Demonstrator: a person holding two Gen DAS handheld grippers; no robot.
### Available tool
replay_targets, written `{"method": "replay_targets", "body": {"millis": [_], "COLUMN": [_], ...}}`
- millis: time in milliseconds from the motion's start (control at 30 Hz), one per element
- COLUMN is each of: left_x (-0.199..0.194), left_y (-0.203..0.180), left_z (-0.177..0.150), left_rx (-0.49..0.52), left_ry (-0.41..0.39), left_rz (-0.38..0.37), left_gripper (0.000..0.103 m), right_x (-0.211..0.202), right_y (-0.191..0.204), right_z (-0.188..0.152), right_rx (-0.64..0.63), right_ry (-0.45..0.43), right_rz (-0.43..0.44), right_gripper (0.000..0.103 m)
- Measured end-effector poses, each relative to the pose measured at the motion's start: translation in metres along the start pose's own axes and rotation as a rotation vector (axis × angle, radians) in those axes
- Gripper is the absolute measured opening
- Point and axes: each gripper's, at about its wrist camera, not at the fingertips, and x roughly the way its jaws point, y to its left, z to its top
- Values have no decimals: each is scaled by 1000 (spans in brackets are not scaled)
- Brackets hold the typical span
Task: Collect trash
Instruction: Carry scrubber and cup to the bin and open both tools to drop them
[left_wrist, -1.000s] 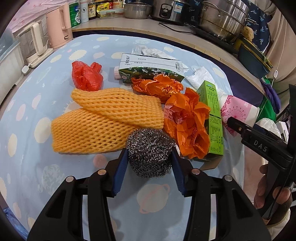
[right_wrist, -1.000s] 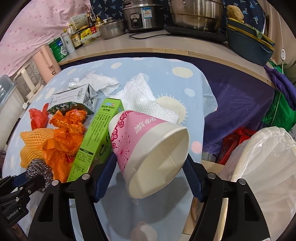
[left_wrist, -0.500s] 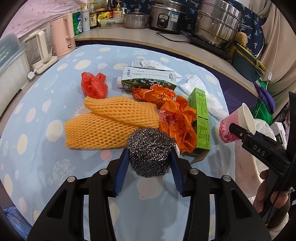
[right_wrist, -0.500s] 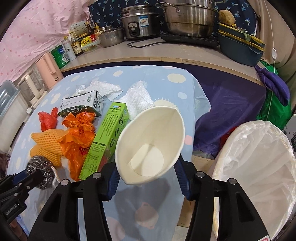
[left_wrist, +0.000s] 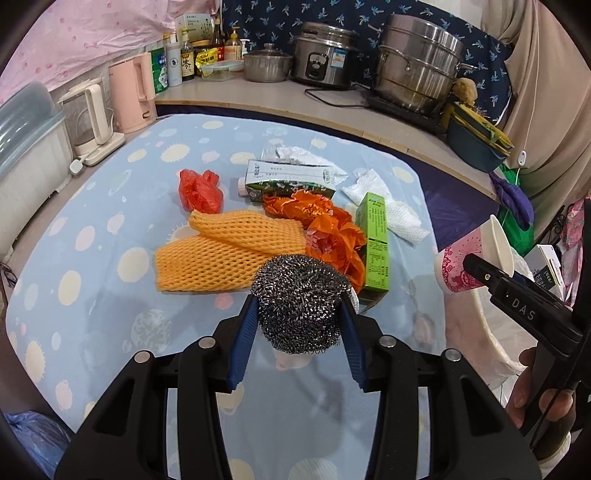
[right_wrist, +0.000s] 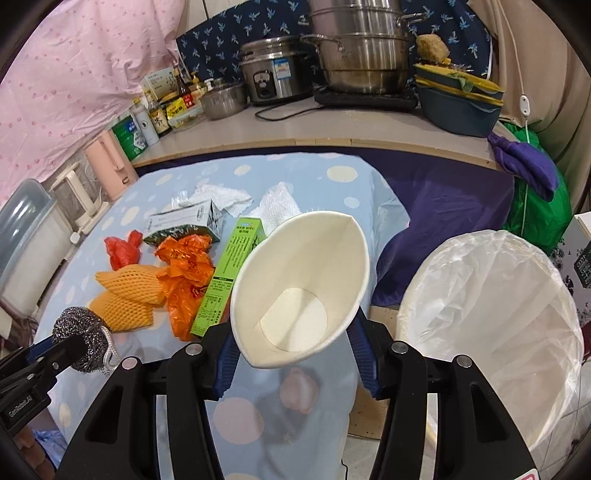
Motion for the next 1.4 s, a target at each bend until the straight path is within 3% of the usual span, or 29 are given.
{"method": "replay_targets", "body": {"millis": [267,533,933,1400], "left_x": [-34,-49,-17,41], "left_y": [-35,-110,-219,-269], "left_z": [4,7,-6,-17], "left_rx": [69,189,351,419], "left_ry": [-54,-101,-75,13], "left_rz": [-53,-154,-253,-248], "left_gripper": [42,42,42,42], "right_x": [-54,-89,-80,-48], "right_y": [-35,-104,-173,-200], "right_z": [1,-13,-45,-58], "right_rx": [69,188,279,324], "right_ry": [-90,-121,-63,-3], "right_rz": [-40,-154,-257,-268], "right_gripper": [51,51,52,55]}}
